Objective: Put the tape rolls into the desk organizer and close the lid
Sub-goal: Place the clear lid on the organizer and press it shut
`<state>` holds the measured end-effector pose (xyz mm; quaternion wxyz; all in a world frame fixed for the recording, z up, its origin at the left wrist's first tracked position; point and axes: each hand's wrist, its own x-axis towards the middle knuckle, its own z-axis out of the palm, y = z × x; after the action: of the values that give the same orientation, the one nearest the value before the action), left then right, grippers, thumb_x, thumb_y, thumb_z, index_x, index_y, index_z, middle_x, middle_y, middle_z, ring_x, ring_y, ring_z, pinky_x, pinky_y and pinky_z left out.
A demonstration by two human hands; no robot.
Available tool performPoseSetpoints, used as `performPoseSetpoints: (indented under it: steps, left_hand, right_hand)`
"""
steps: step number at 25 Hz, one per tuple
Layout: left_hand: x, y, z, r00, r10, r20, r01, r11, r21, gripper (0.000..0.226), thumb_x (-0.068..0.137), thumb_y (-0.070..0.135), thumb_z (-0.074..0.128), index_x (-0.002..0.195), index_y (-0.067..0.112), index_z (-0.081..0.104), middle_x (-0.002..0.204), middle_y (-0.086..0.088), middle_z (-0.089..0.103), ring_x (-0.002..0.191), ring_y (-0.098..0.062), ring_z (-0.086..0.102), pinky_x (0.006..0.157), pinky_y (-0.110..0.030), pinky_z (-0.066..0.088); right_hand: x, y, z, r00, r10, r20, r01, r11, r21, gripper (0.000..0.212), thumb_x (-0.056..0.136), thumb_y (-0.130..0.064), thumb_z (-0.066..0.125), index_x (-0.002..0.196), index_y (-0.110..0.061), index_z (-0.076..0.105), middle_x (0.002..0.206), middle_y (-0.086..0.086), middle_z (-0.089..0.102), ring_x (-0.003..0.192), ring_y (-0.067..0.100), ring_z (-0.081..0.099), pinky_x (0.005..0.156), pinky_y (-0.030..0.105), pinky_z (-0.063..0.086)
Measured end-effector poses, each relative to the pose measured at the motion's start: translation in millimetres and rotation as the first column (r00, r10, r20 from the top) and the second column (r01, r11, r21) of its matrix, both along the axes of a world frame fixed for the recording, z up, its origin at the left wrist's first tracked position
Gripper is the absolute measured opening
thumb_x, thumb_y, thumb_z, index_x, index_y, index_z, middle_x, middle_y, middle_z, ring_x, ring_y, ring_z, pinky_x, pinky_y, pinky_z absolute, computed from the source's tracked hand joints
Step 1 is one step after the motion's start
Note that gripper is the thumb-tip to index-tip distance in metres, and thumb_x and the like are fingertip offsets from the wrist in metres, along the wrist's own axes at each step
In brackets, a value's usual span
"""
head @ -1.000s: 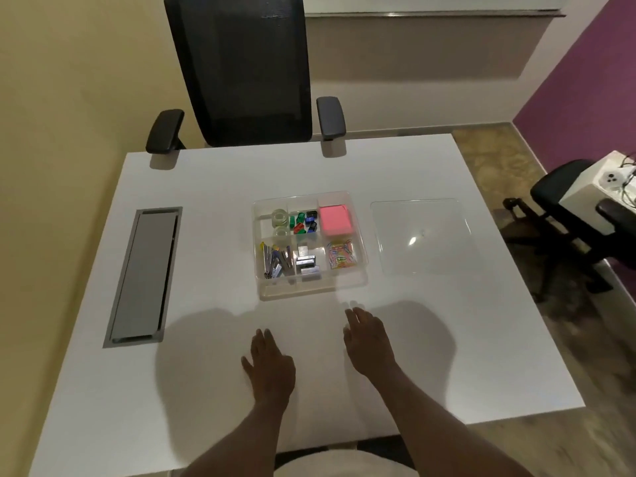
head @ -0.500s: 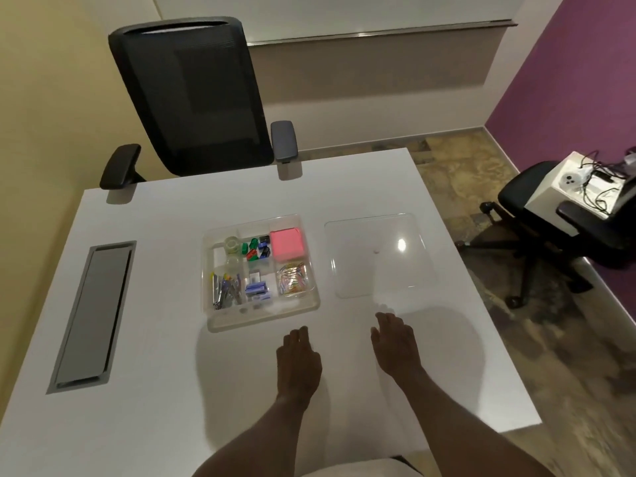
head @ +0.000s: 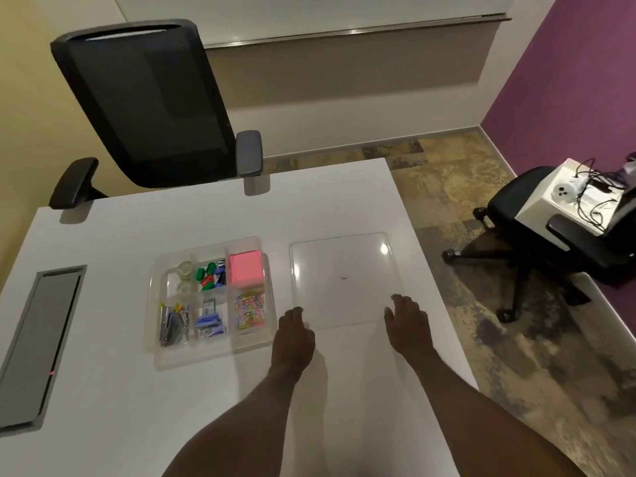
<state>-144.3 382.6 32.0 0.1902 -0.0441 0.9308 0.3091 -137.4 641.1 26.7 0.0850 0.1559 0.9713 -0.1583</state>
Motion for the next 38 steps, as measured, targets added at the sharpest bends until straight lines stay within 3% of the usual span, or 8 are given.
performPoseSetpoints:
  steps: [8,15,19,23,26,29,33,38]
  left_hand:
    - [-77.4,3.5,-21.7,0.979,0.175,0.107,-0.166,0.982,-0.088,0.062,0.098,0.024,0.063,0.148,-0.001,0.036,0.148,-0.023,0.044,0.139,-0.041,0.042,0.11,-0.049,0.041]
    - [-111.0,11.9,-41.8,0.949,0.287,0.127,-0.277,0.956,-0.096,0.053,0.09,0.029,0.072,0.128,-0.003,0.052,0.132,-0.024,0.051,0.126,-0.042,0.049,0.103,-0.051,0.047]
    - [-116.2,20.8,-39.8,0.857,0.488,0.166,-0.5,0.866,0.034,0.06,0.088,0.025,0.073,0.14,0.003,0.053,0.139,-0.025,0.052,0.127,-0.043,0.054,0.105,-0.049,0.049]
    - [-117.8,34.0,-19.3,0.742,0.659,0.125,-0.665,0.699,0.263,0.035,0.092,0.009,0.065,0.127,0.005,0.061,0.124,-0.02,0.063,0.108,-0.034,0.065,0.087,-0.035,0.048]
    - [-115.8,38.0,-0.1,0.697,0.708,0.118,-0.684,0.605,0.408,0.026,0.095,0.003,0.056,0.119,0.01,0.063,0.108,-0.014,0.072,0.091,-0.031,0.068,0.078,-0.036,0.054]
    - [-113.5,23.7,19.6,0.658,0.738,0.152,-0.676,0.49,0.55,0.03,0.092,-0.006,0.05,0.107,0.016,0.064,0.095,-0.012,0.076,0.08,-0.029,0.07,0.066,-0.029,0.053]
    - [-114.1,-24.0,53.1,0.635,0.76,0.142,-0.652,0.427,0.627,0.022,0.098,-0.001,0.057,0.099,0.012,0.074,0.089,-0.01,0.075,0.071,-0.02,0.069,0.074,-0.031,0.059]
    - [-127.5,-106.1,106.9,0.592,0.805,0.034,-0.59,0.404,0.699,0.015,0.1,0.006,0.061,0.097,0.006,0.075,0.091,-0.014,0.075,0.071,-0.017,0.068,0.076,-0.039,0.057]
  right_hand:
    - [-74.0,32.2,-9.0,0.974,-0.181,0.137,0.206,0.957,-0.206,0.057,0.092,-0.029,0.056,0.142,-0.006,0.04,0.14,0.016,0.047,0.13,0.034,0.044,0.105,0.046,0.04]
    - [-105.4,32.8,-20.5,0.95,-0.257,0.175,0.294,0.926,-0.237,0.055,0.089,-0.024,0.064,0.135,0.002,0.046,0.134,0.023,0.045,0.126,0.04,0.045,0.099,0.044,0.044]
    - [-103.1,34.6,-23.6,0.931,-0.331,0.153,0.363,0.885,-0.293,0.054,0.088,-0.017,0.067,0.137,-0.001,0.049,0.134,0.025,0.046,0.125,0.041,0.046,0.103,0.039,0.042]
    - [-92.0,37.4,-13.3,0.906,-0.423,-0.005,0.396,0.85,-0.347,0.042,0.091,-0.014,0.066,0.13,-0.004,0.054,0.13,0.024,0.05,0.118,0.038,0.054,0.095,0.035,0.046]
    - [-90.5,33.6,3.6,0.871,-0.477,-0.119,0.399,0.826,-0.398,0.034,0.092,-0.015,0.063,0.124,-0.006,0.056,0.119,0.02,0.062,0.112,0.037,0.059,0.09,0.037,0.048]
    - [-93.2,24.4,28.4,0.83,-0.511,-0.223,0.378,0.809,-0.45,0.022,0.094,-0.013,0.061,0.115,-0.006,0.06,0.104,0.016,0.069,0.098,0.034,0.065,0.078,0.029,0.044]
    - [-99.5,-5.8,60.3,0.843,-0.44,-0.309,0.274,0.847,-0.456,0.021,0.092,-0.015,0.063,0.11,-0.004,0.062,0.1,0.015,0.071,0.095,0.035,0.066,0.079,0.032,0.046]
    - [-112.0,-79.1,104.1,0.852,-0.358,-0.381,0.106,0.831,-0.545,0.02,0.092,-0.015,0.064,0.105,-0.001,0.069,0.1,0.014,0.073,0.097,0.03,0.068,0.08,0.025,0.044]
